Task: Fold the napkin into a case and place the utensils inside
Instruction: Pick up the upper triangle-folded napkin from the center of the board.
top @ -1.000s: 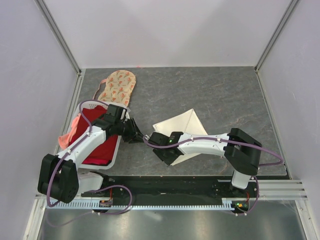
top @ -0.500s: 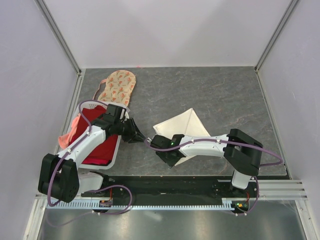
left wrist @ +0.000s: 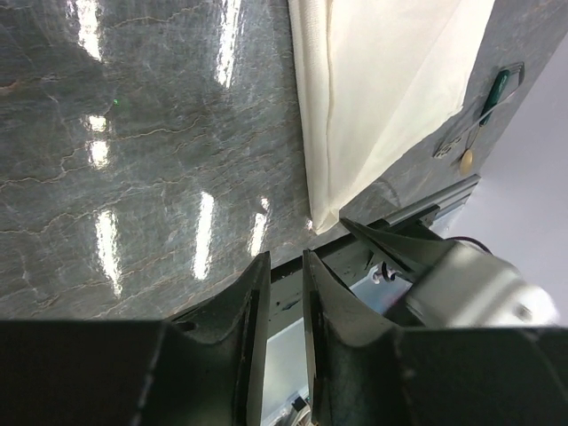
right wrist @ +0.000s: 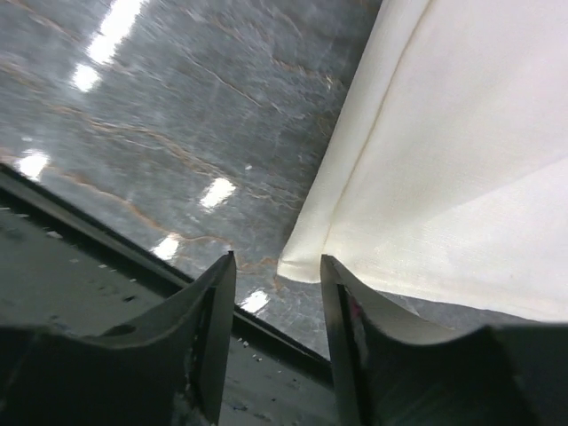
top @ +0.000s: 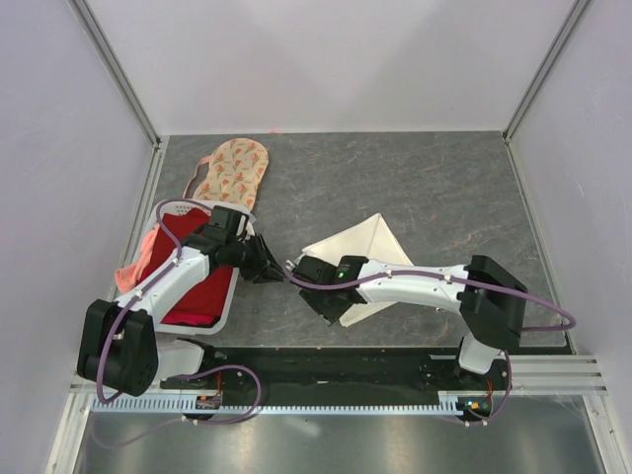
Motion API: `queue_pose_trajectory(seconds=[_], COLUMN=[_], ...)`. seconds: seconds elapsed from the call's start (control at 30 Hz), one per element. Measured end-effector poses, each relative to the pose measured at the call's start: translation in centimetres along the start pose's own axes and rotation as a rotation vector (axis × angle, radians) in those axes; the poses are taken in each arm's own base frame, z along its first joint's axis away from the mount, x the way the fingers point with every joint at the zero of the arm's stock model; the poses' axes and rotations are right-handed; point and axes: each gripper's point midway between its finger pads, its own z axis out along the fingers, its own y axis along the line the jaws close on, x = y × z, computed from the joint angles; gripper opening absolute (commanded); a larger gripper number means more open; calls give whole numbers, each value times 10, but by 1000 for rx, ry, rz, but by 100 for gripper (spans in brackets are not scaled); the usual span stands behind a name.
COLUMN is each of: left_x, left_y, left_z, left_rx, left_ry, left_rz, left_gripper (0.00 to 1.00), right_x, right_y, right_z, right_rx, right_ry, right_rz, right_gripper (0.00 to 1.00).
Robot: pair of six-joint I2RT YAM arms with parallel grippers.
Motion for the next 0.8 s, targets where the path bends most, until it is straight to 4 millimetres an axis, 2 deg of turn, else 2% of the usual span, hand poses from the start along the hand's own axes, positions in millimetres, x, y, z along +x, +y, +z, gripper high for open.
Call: queue_pose_trajectory(seconds=[0.1,0.2,0.37,0.63,0.8], left_x=[0,0,0,-1,-1], left_y=[1,2,2,3,6], left_z=[1,2,2,1,1], left_rx=[-3,-5,-4,7,5], left_ry=[6,8,9,15,17], left_rz=[-5,-7,-12,-23,-27], left_gripper=[27,27,27,27,26], right_x=[-11,-12,-6,14,17], right_y=[2,0,-4,-10,-11], right_z=[-16,-21,-13,10,17], right_rx=[-19,-16,12,45,50], right_ry=[-48,-55,-34,33,43], right_rz=[15,19,10,-15,-25], right_gripper=[56,57,56,52,49])
